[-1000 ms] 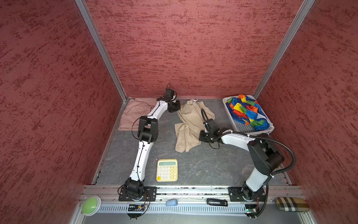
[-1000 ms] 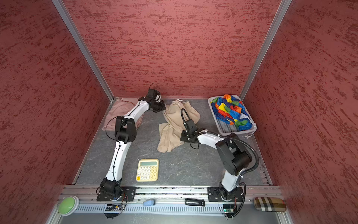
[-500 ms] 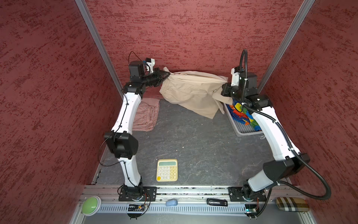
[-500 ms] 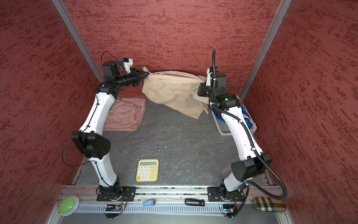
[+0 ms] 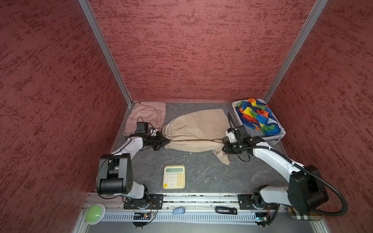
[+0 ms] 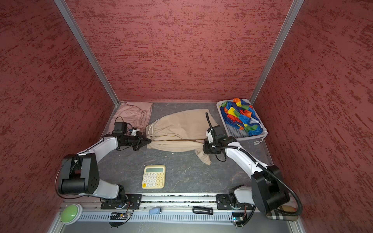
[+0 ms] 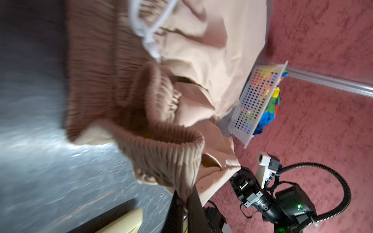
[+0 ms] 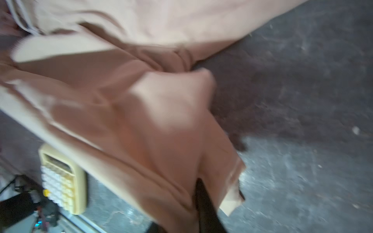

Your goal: Fold and stack the shorts

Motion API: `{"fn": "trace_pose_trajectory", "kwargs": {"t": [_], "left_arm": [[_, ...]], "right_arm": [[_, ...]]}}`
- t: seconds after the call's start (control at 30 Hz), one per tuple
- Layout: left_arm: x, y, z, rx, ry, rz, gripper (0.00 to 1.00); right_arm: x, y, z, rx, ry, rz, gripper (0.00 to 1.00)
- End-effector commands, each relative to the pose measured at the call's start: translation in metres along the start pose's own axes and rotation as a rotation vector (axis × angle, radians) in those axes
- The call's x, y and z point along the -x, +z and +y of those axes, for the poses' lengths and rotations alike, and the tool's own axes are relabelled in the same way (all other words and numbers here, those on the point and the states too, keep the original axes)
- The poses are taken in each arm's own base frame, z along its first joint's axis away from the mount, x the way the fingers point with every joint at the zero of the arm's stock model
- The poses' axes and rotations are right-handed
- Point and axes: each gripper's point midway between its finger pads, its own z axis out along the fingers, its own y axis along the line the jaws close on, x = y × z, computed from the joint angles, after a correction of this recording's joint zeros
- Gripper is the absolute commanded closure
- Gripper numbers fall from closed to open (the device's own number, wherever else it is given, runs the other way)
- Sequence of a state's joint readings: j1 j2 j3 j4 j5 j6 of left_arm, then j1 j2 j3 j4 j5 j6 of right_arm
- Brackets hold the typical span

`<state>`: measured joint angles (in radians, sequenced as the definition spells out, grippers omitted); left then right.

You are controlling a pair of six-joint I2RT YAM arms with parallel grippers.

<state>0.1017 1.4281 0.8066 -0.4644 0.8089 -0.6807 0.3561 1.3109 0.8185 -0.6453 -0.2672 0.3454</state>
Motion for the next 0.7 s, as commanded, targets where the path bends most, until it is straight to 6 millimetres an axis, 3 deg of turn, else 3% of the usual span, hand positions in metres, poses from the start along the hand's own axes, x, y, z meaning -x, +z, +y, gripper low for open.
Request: {"fn": "trace_pose_trajectory", "kwargs": {"t": [0.0,0.03,0.07,0.1,0.17,0.27,0.33,0.43,0.53,0.67], "left_arm": [[0.025,-0.037,-0.034,-0.03,0.137,-0.161,0.32],[0.03,-0.046,-0.047,-0.045,0.165,-0.192,0.24],[0.037,-0.055,-0.061,-0.056,0.183,-0.226,0.07],[0.043,-0.062,-0.073,-0.066,0.197,-0.252,0.01],[0.06,-0.075,-0.093,-0.062,0.213,-0.29,0.01],[0.089,-0.081,-0.107,-0.047,0.225,-0.353,0.01],[0.107,-0.065,-0.109,-0.037,0.221,-0.348,0.01],[0.118,-0.021,-0.1,0.085,0.264,-0.227,0.01],[0.115,0.019,-0.081,0.326,0.429,-0.097,0.01],[0.121,0.049,-0.06,0.599,0.641,-0.047,0.0]], "right_arm": [[0.041,-0.039,0.016,-0.003,0.016,-0.14,0.21],[0.061,-0.054,0.025,-0.001,0.014,-0.191,0.03],[0.081,-0.069,0.032,-0.01,0.006,-0.243,0.01],[0.097,-0.076,0.033,-0.027,0.004,-0.275,0.01],[0.135,-0.083,0.028,-0.061,0.023,-0.323,0.01],[0.179,-0.069,0.018,-0.045,0.083,-0.337,0.01],[0.205,-0.056,0.02,0.019,0.113,-0.354,0.01],[0.23,-0.027,0.016,0.04,0.138,-0.328,0.01],[0.239,-0.006,0.015,0.074,0.154,-0.31,0.01],[0.238,0.013,0.012,0.09,0.164,-0.286,0.01]]}}
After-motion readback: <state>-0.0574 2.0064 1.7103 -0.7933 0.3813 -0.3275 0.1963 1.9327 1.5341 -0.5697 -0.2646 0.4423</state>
